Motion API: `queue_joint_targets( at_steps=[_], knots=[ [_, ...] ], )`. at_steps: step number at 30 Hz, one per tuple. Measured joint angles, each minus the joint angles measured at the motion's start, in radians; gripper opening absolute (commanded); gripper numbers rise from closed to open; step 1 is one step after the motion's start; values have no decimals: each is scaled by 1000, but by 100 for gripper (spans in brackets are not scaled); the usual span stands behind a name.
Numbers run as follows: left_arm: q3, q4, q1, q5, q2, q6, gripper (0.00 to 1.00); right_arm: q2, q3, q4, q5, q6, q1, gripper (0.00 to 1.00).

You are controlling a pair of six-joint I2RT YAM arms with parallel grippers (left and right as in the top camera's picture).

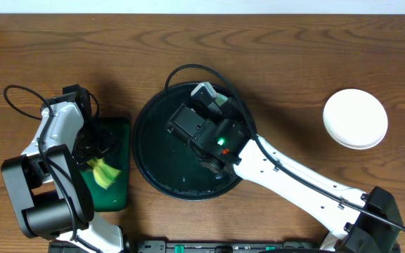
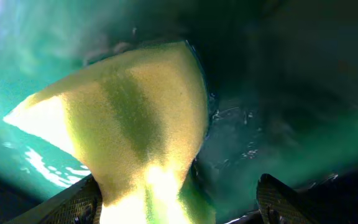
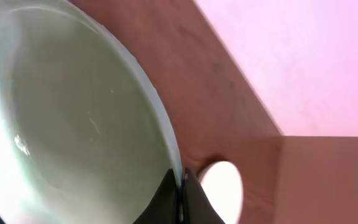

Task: Clean dirty plates on tray and stack at the side
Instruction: 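Lift the pale green plate upright with the right gripper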

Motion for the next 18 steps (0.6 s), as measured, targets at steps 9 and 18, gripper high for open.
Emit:
queue_joint_targets(
  at_steps=[9,18],
  knots=[
    [0,0,0,3,0,0,80,0,1,51,190,-120,116,1],
    [0,1,0,3,0,-3,81,0,2,68,333,-225,204,1]
  ],
)
